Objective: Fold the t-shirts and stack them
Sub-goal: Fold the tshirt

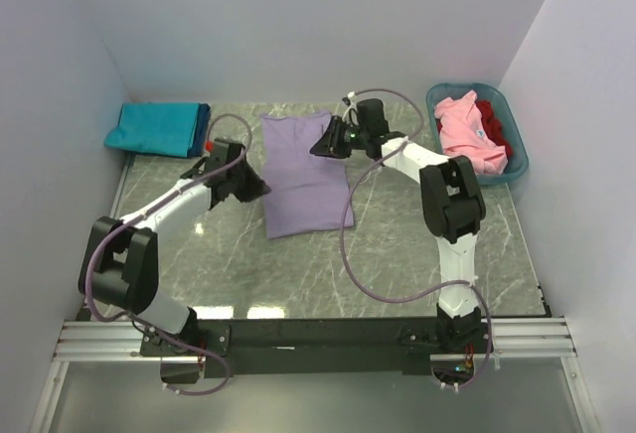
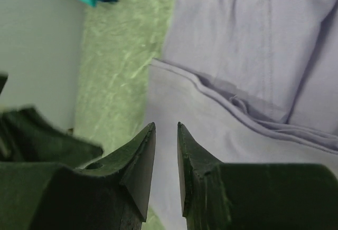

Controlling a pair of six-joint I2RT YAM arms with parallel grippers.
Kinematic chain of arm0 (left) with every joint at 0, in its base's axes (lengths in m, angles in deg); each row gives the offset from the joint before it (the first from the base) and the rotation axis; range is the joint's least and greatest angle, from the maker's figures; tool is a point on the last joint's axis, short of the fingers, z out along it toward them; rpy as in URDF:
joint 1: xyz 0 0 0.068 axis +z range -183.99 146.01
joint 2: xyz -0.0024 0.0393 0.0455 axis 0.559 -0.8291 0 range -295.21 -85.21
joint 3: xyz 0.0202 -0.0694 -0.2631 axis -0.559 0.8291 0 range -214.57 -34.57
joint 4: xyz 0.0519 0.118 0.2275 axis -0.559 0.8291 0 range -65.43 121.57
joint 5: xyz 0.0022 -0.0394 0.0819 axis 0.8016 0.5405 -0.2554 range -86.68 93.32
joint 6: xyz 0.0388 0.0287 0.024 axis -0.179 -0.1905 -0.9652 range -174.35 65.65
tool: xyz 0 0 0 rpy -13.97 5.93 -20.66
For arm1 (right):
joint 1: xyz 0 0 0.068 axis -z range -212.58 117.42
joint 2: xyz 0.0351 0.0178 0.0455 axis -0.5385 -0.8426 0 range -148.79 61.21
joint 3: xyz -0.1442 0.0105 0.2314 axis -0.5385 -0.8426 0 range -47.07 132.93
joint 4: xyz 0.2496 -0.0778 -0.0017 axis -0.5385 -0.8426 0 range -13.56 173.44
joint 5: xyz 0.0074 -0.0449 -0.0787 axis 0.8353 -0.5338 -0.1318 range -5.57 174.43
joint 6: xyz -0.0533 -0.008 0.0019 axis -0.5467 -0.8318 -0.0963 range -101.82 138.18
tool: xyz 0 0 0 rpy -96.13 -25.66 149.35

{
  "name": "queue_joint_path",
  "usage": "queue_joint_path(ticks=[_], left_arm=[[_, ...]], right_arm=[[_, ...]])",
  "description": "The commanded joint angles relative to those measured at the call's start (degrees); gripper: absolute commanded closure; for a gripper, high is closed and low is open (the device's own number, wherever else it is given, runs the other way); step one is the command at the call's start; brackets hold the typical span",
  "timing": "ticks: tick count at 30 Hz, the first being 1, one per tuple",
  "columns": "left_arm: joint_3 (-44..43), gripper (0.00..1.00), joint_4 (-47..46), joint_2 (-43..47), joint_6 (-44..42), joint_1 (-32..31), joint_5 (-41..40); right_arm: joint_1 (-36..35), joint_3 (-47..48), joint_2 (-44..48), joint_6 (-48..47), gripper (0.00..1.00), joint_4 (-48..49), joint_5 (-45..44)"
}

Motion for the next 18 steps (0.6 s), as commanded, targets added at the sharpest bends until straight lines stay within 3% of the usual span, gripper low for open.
queue_joint_path(ticks=[1, 6, 14, 18], left_arm=[[-5.30, 0.85, -9.49, -3.70, -3.20, 1.90, 3.29], [-11.53, 0.85, -16.52, -15.39, -5.40, 3.31, 4.26], [-18.84, 0.84, -16.18, -30.68, -6.02, 6.65, 3.64], [-20.52, 0.83, -14.77, -33.60, -6.37, 7.62, 4.61]], right_arm=[[1.06, -3.85, 3.22, 3.40, 0.69, 8.31, 6.50], [3.08, -2.72, -1.86, 5.94, 0.70, 9.54, 9.13], [6.42, -2.71, -8.63, 10.95, 0.70, 11.04, 6.42], [7.92, -4.03, -9.35, 12.72, 0.70, 11.57, 5.71]])
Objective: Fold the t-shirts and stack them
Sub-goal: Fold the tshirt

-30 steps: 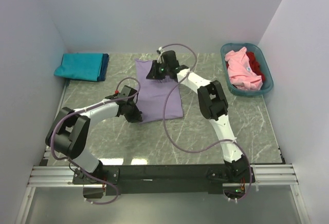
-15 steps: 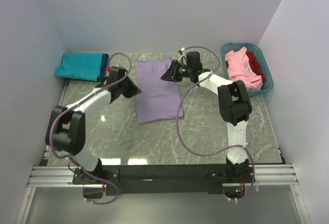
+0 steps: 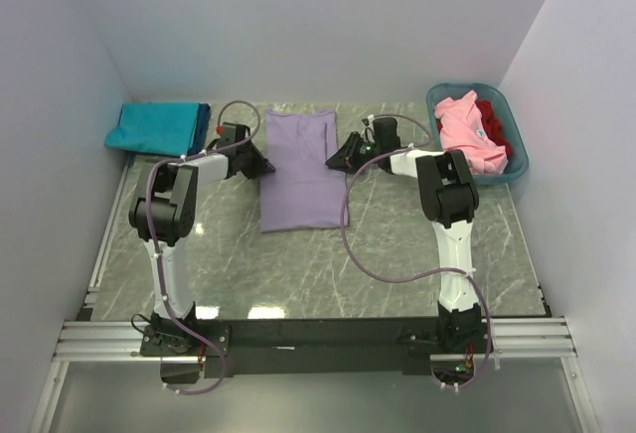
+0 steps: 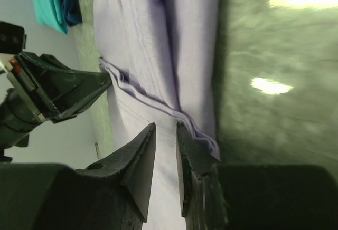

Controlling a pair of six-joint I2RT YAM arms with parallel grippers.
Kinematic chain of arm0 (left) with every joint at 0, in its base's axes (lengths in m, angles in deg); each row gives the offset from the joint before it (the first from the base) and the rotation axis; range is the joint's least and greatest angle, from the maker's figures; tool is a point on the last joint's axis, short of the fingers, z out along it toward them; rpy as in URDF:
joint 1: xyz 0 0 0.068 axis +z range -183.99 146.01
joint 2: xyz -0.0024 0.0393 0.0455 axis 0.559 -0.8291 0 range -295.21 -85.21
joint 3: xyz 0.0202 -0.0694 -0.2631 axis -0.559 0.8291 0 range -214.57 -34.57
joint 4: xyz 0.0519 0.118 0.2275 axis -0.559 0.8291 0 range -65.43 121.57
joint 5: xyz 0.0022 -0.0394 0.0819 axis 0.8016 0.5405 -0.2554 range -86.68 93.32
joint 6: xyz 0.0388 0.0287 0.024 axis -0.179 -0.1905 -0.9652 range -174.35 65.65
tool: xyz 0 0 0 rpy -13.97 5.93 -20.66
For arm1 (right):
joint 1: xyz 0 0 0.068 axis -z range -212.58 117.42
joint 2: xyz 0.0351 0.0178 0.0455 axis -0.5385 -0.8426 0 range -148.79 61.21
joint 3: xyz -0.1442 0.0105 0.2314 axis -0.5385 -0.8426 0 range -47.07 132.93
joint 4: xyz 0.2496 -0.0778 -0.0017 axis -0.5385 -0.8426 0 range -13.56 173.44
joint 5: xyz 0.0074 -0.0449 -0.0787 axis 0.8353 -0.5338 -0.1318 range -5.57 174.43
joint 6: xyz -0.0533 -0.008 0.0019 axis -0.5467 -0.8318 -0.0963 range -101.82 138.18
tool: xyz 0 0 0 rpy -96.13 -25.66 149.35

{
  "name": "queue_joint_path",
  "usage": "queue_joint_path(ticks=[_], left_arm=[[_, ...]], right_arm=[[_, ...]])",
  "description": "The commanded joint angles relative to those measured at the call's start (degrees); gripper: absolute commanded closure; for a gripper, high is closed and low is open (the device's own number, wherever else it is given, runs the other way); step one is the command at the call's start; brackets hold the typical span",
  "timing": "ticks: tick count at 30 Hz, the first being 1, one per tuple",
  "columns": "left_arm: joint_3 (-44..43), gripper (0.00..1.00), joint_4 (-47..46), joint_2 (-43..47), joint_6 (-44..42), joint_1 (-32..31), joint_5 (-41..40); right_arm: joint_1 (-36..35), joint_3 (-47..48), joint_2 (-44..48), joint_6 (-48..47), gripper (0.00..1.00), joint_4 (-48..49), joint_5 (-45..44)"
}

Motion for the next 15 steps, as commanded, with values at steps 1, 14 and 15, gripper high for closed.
queue_joint_path(ticks=[1, 14, 15], left_arm=[[-1.28, 0.83, 0.40, -2.41, -2.00, 0.76, -0.70], [5.90, 0.39, 7.95, 15.93, -1.73, -0.38, 0.53], [7.23, 0.38, 8.04, 17.61, -1.82, -1.60, 0.71]], right_arm=[[1.42, -0.51, 0.42, 1.68, 0.70, 2.28, -1.00], [-0.32, -17.09, 21.41, 3.08, 0.70, 8.67, 5.50], [-1.72, -18.34, 22.30, 3.43, 0.69, 9.56, 8.03]])
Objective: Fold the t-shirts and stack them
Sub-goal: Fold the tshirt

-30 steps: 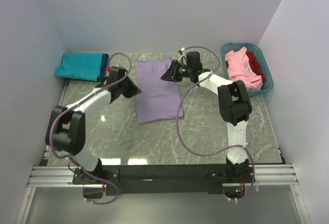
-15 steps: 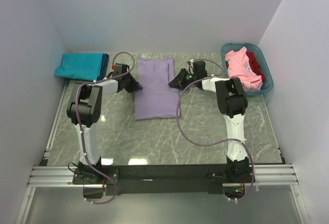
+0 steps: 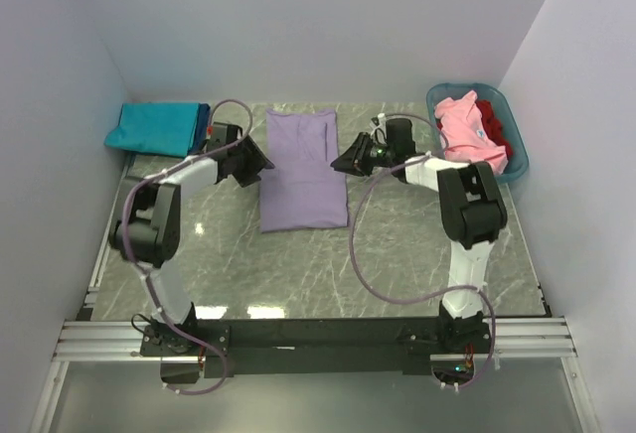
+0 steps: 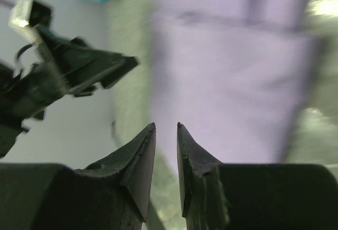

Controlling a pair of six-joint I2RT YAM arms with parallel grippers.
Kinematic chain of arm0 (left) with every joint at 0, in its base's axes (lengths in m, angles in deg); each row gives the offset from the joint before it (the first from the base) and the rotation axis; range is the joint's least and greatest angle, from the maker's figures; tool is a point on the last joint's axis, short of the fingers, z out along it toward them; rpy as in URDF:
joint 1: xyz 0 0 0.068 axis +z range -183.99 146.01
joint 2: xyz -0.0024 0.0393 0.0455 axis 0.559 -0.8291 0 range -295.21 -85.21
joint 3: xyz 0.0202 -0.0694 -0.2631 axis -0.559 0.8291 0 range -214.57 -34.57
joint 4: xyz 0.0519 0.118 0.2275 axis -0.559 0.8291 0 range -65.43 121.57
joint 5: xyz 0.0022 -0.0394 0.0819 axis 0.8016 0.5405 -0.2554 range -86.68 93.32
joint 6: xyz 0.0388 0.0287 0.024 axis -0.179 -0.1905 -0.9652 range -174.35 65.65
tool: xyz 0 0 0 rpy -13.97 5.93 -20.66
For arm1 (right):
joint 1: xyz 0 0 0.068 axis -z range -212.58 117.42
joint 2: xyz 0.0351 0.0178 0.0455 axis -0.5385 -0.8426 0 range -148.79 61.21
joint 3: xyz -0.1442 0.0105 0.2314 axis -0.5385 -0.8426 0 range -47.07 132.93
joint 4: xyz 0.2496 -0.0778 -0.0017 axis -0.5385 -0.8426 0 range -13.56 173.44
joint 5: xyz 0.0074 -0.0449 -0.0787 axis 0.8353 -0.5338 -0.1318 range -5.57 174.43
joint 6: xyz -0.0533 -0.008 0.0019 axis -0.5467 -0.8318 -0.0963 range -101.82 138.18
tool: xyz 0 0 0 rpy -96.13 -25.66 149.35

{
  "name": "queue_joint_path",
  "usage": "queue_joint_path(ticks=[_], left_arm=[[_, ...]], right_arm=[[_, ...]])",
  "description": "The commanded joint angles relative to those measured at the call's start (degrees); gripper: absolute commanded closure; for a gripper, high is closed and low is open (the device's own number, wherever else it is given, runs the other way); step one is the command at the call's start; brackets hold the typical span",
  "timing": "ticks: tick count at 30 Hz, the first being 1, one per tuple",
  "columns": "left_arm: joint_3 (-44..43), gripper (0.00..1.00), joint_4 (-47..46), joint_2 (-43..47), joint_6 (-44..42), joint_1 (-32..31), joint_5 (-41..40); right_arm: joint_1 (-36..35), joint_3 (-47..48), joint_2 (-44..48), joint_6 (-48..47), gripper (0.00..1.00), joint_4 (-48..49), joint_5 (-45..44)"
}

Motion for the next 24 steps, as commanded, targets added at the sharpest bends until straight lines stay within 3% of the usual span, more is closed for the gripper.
queue_joint_path(ticks=[1, 8, 17, 24], left_arm=[[4.31, 0.38, 2.12, 10.79, -0.84, -2.77, 0.38], [18.19, 0.53, -1.22, 14.78, 1.62, -8.31, 2.75], [23.65, 0.73, 2.38, 10.12, 3.12, -7.44, 4.33], [26.56, 0.68, 3.97, 14.42, 3.03, -5.06, 5.90]], right_arm=[[-3.31, -5.67, 7.64, 2.36, 0.69, 8.52, 7.02], [-7.09, -15.26, 7.21, 2.20, 0.70, 9.78, 6.51], [-1.92, -20.98, 2.82, -1.15, 0.73, 0.80, 2.55], [-0.58, -21.87, 5.62, -2.46, 0.75, 0.18, 3.33]])
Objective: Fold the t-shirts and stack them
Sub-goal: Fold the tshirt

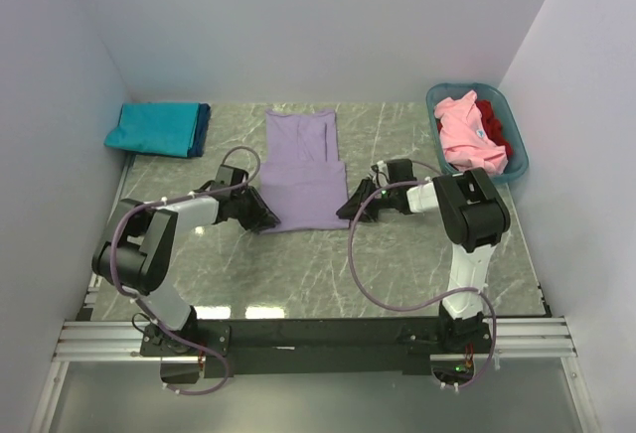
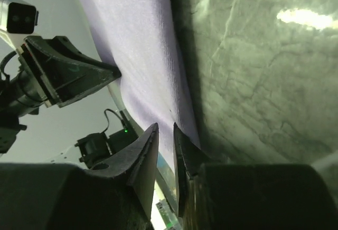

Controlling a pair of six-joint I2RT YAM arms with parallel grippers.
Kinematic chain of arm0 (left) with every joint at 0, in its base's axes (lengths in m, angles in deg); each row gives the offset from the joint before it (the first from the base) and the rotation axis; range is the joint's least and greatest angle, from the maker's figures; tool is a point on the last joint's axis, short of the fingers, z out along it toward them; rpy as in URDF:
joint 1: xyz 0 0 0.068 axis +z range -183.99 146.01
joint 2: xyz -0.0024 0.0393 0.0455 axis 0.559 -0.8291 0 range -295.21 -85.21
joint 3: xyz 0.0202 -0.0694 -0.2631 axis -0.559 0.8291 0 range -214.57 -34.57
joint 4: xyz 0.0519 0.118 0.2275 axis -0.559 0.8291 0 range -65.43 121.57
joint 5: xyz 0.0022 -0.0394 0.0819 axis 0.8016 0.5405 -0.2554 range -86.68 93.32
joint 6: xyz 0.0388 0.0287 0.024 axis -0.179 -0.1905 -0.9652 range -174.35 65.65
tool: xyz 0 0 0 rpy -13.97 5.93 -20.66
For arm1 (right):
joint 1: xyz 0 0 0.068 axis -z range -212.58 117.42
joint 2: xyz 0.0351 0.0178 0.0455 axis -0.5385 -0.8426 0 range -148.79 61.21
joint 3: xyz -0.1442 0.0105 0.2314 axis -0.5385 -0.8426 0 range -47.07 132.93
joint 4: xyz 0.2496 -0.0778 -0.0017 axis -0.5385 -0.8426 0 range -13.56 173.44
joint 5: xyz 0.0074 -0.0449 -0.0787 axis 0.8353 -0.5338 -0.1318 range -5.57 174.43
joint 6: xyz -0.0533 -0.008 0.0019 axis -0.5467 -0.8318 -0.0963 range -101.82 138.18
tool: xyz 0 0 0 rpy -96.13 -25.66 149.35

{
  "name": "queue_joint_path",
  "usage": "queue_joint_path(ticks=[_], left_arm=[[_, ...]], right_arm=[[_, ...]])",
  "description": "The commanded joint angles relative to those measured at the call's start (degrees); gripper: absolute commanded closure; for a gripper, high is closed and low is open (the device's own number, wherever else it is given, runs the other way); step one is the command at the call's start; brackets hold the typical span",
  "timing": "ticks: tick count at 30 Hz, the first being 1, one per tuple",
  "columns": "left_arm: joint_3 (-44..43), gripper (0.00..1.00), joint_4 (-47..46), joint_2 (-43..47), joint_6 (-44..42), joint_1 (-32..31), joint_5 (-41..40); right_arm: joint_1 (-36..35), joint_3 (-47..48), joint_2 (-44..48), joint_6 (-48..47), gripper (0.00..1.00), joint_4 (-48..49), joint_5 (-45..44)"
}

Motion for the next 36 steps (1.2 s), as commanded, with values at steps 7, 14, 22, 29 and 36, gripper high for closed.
queue_joint_path(ticks=[7, 14, 22, 29, 36], left_arm=[[-0.58, 0.62, 8.29, 9.36, -0.18, -1.42, -4.81], [-0.05, 0.67, 6.88, 6.92, 0.00, -1.51, -7.53], [1.70, 0.70, 8.11, 1.02, 0.79, -1.16, -7.62], [2.23, 0.70, 10.04, 2.34, 0.35, -0.98, -8.68], [2.14, 0.70, 11.10, 2.69, 0.35, -0.90, -9.11]], right_arm=[[-9.50, 2.14, 8.77, -2.36, 0.75, 4.46, 2.01], [-18.03, 10.93, -1.59, 0.36, 0.75, 7.11, 4.56], [-16.55, 13.76, -12.76, 0.55, 0.75, 0.98, 2.10], [-12.51, 8.75, -2.32, -5.33, 0.75, -5.52, 1.22], [-4.77, 5.41, -6.32, -8.34, 0.75, -10.90, 5.69]])
